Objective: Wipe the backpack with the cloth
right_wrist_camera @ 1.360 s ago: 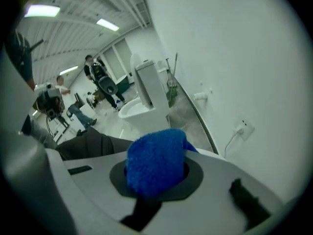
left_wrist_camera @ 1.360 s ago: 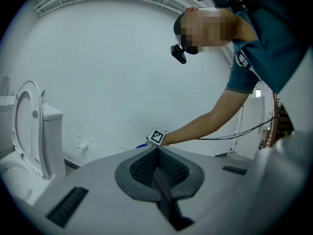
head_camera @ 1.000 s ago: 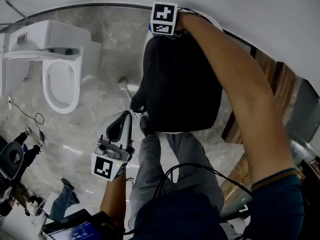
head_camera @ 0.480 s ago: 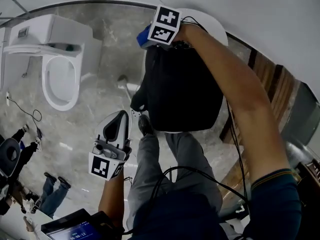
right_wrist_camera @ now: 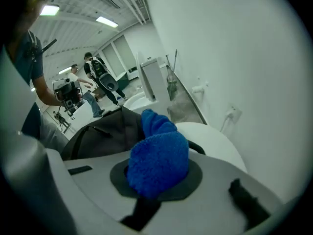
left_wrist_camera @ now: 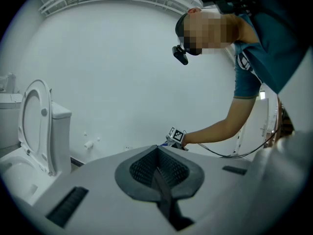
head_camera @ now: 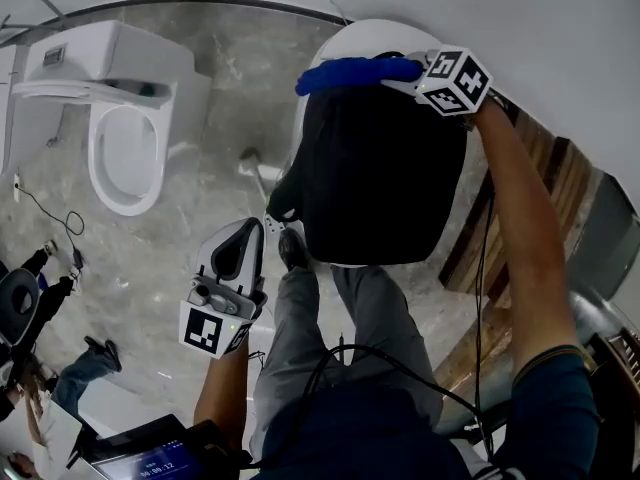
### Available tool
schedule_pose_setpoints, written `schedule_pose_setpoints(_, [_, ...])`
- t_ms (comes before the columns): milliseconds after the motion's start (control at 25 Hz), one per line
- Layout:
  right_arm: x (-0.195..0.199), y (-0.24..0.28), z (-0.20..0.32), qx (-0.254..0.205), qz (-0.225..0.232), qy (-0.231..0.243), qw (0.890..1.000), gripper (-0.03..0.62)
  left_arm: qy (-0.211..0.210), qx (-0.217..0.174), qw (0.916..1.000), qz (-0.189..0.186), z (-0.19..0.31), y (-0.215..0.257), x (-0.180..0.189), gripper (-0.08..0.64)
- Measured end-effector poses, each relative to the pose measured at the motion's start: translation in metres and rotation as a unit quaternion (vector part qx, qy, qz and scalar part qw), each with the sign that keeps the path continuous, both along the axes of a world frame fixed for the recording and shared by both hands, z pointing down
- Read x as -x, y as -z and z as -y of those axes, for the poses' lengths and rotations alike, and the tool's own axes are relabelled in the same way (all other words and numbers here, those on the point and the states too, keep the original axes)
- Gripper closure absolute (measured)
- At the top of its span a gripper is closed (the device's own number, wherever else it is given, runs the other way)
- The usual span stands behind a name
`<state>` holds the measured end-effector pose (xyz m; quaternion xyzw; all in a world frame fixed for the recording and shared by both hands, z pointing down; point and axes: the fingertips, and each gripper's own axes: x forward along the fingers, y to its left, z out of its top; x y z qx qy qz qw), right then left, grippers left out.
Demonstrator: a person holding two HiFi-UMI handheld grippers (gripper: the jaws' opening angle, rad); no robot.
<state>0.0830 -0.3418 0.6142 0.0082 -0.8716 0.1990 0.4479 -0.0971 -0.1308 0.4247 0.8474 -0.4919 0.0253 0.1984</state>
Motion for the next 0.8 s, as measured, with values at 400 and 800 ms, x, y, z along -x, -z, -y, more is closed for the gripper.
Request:
schedule_pose_setpoints(400, [-0.02, 0.002, -0.01, -0.111, -0.151, 0.178, 0.966, 0.572, -0.006, -0.007, 0.9999, -0.006, 0.0, -0.001, 0.001, 0.557])
schedule_pose_setpoints(800, [0.085, 0.024, -0.028, -0.037, -0.142, 0.268, 0.952, 0.572, 0.036, -0.002, 0.9993, -0.012, -0.033, -0.008, 0.017, 0.557])
